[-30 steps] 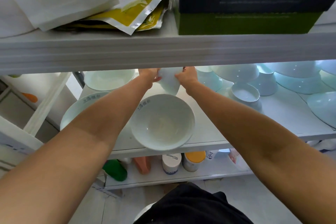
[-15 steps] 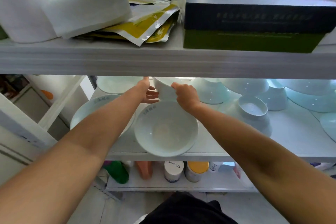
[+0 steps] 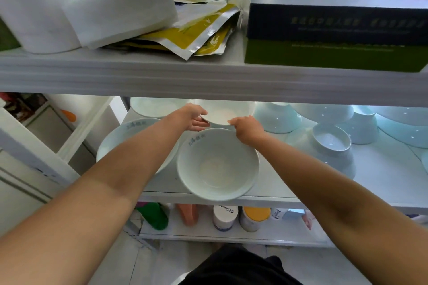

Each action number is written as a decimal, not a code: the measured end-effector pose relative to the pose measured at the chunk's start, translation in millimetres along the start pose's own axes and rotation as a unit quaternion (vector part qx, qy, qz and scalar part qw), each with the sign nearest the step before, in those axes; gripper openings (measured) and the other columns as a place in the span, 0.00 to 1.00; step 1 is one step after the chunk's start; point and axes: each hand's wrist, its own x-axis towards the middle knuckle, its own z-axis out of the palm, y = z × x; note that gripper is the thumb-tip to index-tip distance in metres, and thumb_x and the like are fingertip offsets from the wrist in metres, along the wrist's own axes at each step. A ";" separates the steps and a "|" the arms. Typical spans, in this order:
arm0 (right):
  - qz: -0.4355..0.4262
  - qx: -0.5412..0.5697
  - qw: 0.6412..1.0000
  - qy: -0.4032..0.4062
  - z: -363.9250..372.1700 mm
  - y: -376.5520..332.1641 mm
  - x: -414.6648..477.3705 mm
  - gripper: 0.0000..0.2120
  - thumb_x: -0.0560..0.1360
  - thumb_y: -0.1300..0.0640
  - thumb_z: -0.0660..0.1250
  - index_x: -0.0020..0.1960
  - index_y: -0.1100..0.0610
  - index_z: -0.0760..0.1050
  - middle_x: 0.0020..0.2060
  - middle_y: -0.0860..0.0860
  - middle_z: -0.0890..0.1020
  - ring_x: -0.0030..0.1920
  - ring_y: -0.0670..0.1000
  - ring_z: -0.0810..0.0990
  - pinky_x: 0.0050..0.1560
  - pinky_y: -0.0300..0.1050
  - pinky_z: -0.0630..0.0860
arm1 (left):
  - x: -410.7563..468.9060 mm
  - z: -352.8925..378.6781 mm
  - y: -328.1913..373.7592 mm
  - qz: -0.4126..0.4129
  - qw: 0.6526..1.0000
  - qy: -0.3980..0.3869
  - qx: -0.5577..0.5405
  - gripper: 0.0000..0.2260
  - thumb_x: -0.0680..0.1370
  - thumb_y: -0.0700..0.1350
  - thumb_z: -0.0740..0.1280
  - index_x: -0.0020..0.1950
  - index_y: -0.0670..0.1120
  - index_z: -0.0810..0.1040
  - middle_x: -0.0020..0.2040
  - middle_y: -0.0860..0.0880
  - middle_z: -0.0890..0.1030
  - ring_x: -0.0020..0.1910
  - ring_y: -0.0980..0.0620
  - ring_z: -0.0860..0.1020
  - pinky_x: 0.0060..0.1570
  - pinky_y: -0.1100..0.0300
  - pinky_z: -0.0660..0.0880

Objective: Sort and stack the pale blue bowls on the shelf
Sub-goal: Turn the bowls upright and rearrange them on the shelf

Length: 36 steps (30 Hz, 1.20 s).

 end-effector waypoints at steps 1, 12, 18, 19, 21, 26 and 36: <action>-0.004 0.016 1.000 -0.013 -0.4 1.5 1.7 0.26 0.77 0.68 0.53 0.71 0.51 0.68 0.68 0.53 0.73 0.68 0.56 0.69 0.73 0.48 0.57 | 1.5 1.1 -0.1 0.014 1.000 0.007 0.001 0.11 0.81 0.38 0.59 0.62 0.39 0.69 0.51 0.39 0.78 0.42 0.47 0.80 0.51 0.53 0.78; -0.032 0.028 0.997 -0.064 -2.7 1.4 -4.6 0.24 0.82 0.44 0.44 0.77 0.47 0.51 0.77 0.49 0.54 0.78 0.51 0.49 0.76 0.53 0.44 | 11.0 10.9 -6.6 0.139 0.912 0.084 0.377 0.28 0.82 0.56 0.50 0.78 0.43 0.50 0.77 0.42 0.58 0.75 0.42 0.60 0.72 0.49 0.60; 0.000 0.014 1.000 -0.018 -4.6 7.3 -16.5 0.25 0.82 0.44 0.45 0.77 0.48 0.49 0.77 0.49 0.54 0.78 0.51 0.48 0.76 0.54 0.43 | 11.7 18.8 -20.3 0.183 0.819 0.161 0.519 0.28 0.81 0.60 0.47 0.77 0.47 0.54 0.74 0.40 0.63 0.72 0.41 0.63 0.66 0.47 0.65; 0.009 0.012 1.000 -0.008 -5.3 9.5 -19.9 0.25 0.82 0.45 0.45 0.77 0.49 0.49 0.77 0.49 0.54 0.77 0.51 0.48 0.76 0.54 0.43 | 11.6 19.6 -21.4 0.193 0.810 0.163 0.529 0.28 0.81 0.60 0.47 0.77 0.47 0.55 0.74 0.40 0.62 0.72 0.40 0.63 0.66 0.47 0.65; 0.027 0.005 1.000 0.013 -6.7 14.6 -28.2 0.25 0.82 0.46 0.47 0.77 0.50 0.49 0.77 0.50 0.55 0.77 0.51 0.49 0.76 0.55 0.43 | 10.8 22.2 -22.6 0.217 0.794 0.163 0.544 0.27 0.81 0.60 0.47 0.76 0.46 0.57 0.73 0.39 0.63 0.71 0.40 0.64 0.66 0.47 0.65; 0.076 -0.019 0.996 0.036 -4.3 32.8 -54.3 0.25 0.82 0.46 0.47 0.77 0.50 0.50 0.77 0.50 0.54 0.78 0.51 0.48 0.76 0.55 0.43 | -0.3 43.1 -19.6 0.303 0.750 0.149 0.570 0.25 0.82 0.56 0.49 0.76 0.45 0.57 0.71 0.38 0.65 0.70 0.39 0.65 0.66 0.48 0.66; 0.168 -0.034 0.983 0.066 -5.6 84.4 -108.3 0.25 0.82 0.49 0.50 0.77 0.52 0.52 0.77 0.50 0.53 0.77 0.50 0.49 0.76 0.53 0.44 | -19.9 130.4 -18.8 0.418 0.707 0.062 0.566 0.25 0.82 0.55 0.52 0.77 0.45 0.57 0.74 0.38 0.63 0.73 0.40 0.63 0.70 0.49 0.62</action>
